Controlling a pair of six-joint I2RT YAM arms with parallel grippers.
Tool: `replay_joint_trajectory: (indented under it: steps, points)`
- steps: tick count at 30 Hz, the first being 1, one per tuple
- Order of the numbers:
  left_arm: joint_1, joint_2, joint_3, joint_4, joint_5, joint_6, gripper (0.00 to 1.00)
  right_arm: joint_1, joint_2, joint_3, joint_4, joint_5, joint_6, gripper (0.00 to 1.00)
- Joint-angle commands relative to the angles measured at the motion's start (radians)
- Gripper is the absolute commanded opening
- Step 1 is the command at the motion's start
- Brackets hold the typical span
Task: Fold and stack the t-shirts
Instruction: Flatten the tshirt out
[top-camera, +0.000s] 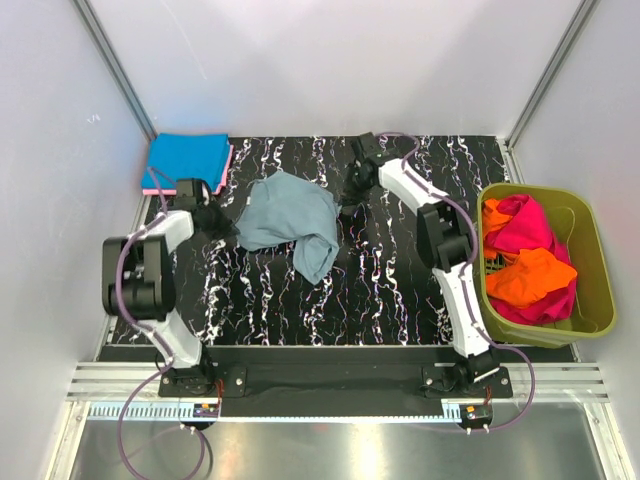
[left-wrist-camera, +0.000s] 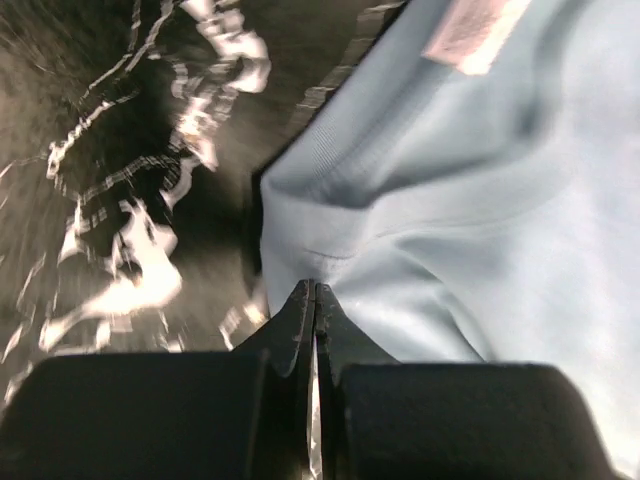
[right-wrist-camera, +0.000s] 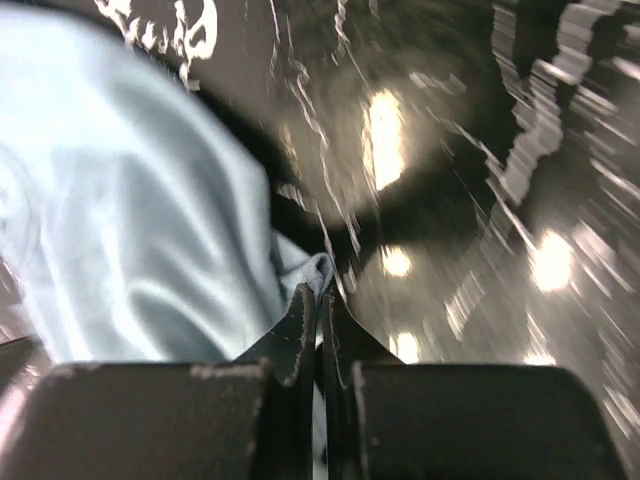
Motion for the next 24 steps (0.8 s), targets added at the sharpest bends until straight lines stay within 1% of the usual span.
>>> replay_joint_trajectory:
  steps: [1,3,4,5,6,7,8,9,12,13,14,15,16,17,18,19,20,22,23,24]
  points:
    - [-0.003,-0.300,-0.012,0.038,0.006,0.039,0.00,-0.001,-0.254,0.051,-0.148,0.143,-0.107,0.00]
    - [-0.004,-0.417,-0.033,0.037,-0.004,0.062,0.00,0.002,-0.336,0.014,-0.168,0.184,-0.147,0.00]
    - [-0.003,-0.522,-0.041,0.035,-0.013,0.073,0.00,0.003,-0.421,-0.033,-0.168,0.190,-0.158,0.00]
    - [-0.003,-0.576,-0.049,0.026,-0.013,0.093,0.00,0.006,-0.465,-0.056,-0.168,0.218,-0.173,0.00]
    - [-0.003,-0.615,-0.038,0.000,-0.011,0.110,0.00,0.009,-0.542,-0.078,-0.168,0.224,-0.182,0.00]
    - [-0.004,-0.640,-0.023,-0.062,-0.005,0.131,0.00,0.012,-0.581,-0.104,-0.170,0.226,-0.190,0.00]
    - [-0.004,-0.694,0.000,-0.081,-0.007,0.150,0.00,0.014,-0.617,-0.112,-0.176,0.227,-0.214,0.00]
    - [-0.004,-0.722,-0.001,-0.086,-0.007,0.156,0.00,0.017,-0.678,-0.115,-0.193,0.230,-0.231,0.00]
    - [-0.004,-0.805,-0.006,-0.081,0.013,0.181,0.00,0.052,-0.796,-0.122,-0.196,0.201,-0.300,0.00]
    - [-0.006,-0.815,-0.004,-0.080,0.038,0.182,0.03,0.064,-0.821,-0.115,-0.187,0.163,-0.311,0.00]
    - [-0.004,-0.813,0.000,-0.081,0.062,0.184,0.16,0.092,-0.845,-0.109,-0.158,0.111,-0.325,0.00]
    - [-0.007,-0.804,0.015,-0.080,0.090,0.179,0.22,0.101,-0.894,-0.103,-0.132,0.085,-0.324,0.00]
    - [-0.024,-0.792,0.023,-0.080,0.119,0.162,0.31,0.107,-0.916,-0.086,-0.080,0.004,-0.290,0.00]
    - [-0.038,-0.776,0.031,-0.074,0.124,0.153,0.37,0.109,-0.936,-0.066,-0.058,-0.039,-0.266,0.00]
    - [-0.053,-0.751,0.034,-0.062,0.133,0.144,0.42,0.117,-0.956,-0.040,-0.041,-0.073,-0.238,0.00]
    - [-0.065,-0.734,0.036,-0.025,0.162,0.132,0.46,0.121,-0.963,0.020,-0.034,-0.099,-0.215,0.00]
    - [-0.065,-0.718,0.034,-0.009,0.179,0.089,0.57,0.127,-0.971,0.043,-0.040,-0.118,-0.187,0.00]
    - [-0.065,-0.658,0.031,0.024,0.232,0.046,0.63,0.130,-1.023,0.045,-0.073,-0.089,-0.172,0.00]
    - [-0.065,-0.640,0.032,0.029,0.254,0.020,0.63,0.130,-1.054,0.017,-0.116,-0.034,-0.175,0.00]
    - [-0.065,-0.600,0.029,0.034,0.287,0.009,0.65,0.130,-1.130,-0.083,-0.130,-0.008,-0.175,0.00]
